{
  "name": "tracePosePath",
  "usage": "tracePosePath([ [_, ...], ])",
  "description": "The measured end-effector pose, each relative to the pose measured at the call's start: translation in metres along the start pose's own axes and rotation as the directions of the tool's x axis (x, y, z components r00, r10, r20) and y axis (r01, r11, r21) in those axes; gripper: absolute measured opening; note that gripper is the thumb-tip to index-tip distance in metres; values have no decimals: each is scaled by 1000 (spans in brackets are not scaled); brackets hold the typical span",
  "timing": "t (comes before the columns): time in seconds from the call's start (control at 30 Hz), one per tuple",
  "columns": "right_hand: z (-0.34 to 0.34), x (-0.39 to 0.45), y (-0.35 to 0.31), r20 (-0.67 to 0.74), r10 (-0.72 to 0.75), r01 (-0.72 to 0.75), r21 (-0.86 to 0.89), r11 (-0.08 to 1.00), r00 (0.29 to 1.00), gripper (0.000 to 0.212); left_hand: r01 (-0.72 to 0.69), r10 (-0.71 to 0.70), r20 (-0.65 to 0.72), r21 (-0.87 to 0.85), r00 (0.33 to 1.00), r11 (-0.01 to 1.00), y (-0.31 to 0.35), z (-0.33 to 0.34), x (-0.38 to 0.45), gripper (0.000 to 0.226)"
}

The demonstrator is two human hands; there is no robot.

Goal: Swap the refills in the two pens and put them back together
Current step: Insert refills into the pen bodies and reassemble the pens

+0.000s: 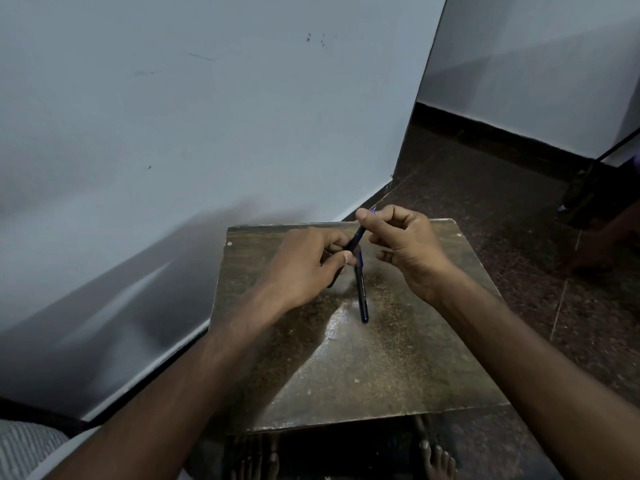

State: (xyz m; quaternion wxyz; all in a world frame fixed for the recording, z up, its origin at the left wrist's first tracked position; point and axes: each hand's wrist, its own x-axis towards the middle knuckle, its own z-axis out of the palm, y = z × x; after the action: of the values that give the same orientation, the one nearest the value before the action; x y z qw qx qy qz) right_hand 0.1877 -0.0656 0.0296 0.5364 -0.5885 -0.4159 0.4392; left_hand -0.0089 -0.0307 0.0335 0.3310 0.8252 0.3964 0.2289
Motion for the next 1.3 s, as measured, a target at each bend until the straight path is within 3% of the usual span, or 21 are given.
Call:
tracePosePath([
  [0.07, -2, 2, -1, 20, 0, -1, 36, 999, 1000, 16, 8, -8, -2, -19, 1000, 1000, 1, 1, 0, 15],
  [0.2, -7, 1, -5, 145, -14, 8, 43, 999, 989, 27, 22, -23, -17, -44, 1000, 999, -1, -1, 1, 14],
  [0.63, 23, 5, -6, -143, -107, 112, 24, 993, 984, 18, 92, -93, -70, -6, 993, 996, -5, 3, 5, 8],
  [0.73, 32, 6, -7, -90, -70, 72, 19, 997, 993, 22, 154, -155, -78, -13, 985, 988, -12, -2, 3, 2],
  [0.8, 35, 6, -6, -7, -70, 69, -115, 991, 998, 26, 210, -210, -137, -12, 968, 978, -21, -7, -1, 4],
  [0.87, 37, 7, -5, 33, -133, 134, -444, 886, 991, 31, 279, -270, -229, 5, 935, 960, -30, -14, -3, 9],
  [0.93, 38, 8, -4, 140, -231, 251, -780, 573, 963, 36, 322, -300, -290, 28, 909, 946, -37, -20, -3, 17],
  [1.0, 40, 8, 3, 313, -242, 370, -895, 248, 918, 46, 343, -308, -307, 65, 900, 937, -38, -24, -3, 23],
  [1.07, 43, 8, 8, 439, -187, 459, -885, 83, 879, 45, 347, -303, -319, 90, 898, 933, -39, -23, -2, 30],
  [1.17, 45, 7, 8, 483, -184, 504, -859, 88, 856, 30, 333, -289, -299, 104, 909, 937, -38, -19, 0, 26],
  [1.3, 42, 8, 10, 442, -267, 497, -847, 190, 856, 47, 297, -256, -236, 157, 937, 942, -36, -17, 0, 18],
])
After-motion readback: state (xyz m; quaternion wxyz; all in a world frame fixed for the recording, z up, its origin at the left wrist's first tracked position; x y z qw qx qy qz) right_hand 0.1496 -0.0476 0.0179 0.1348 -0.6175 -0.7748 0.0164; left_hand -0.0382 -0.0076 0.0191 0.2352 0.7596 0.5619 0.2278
